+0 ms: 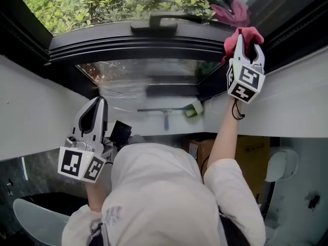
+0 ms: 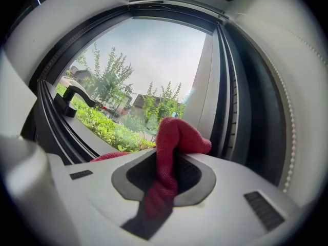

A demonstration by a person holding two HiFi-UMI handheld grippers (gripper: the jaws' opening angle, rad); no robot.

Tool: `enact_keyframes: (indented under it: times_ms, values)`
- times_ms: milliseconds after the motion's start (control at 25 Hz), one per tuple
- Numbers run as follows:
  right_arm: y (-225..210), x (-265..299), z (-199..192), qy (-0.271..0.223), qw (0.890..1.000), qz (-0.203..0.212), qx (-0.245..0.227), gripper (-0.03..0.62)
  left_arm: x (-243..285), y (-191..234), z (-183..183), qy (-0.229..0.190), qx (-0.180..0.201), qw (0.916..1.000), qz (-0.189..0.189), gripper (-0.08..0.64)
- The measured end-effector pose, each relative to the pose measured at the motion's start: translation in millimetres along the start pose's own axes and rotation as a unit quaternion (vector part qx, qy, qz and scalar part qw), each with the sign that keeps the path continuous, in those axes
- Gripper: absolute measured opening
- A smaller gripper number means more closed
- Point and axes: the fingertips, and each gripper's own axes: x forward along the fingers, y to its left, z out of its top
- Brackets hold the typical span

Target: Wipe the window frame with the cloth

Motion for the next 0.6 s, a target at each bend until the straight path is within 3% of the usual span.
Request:
enact_keyframes:
  times_ms: [600]
  values:
    - [11, -4, 1, 0.012, 1.0, -0.005, 0.019, 0.083, 5, -1, -3, 0.002, -0.004, 0.9999, -0.012, 0.011]
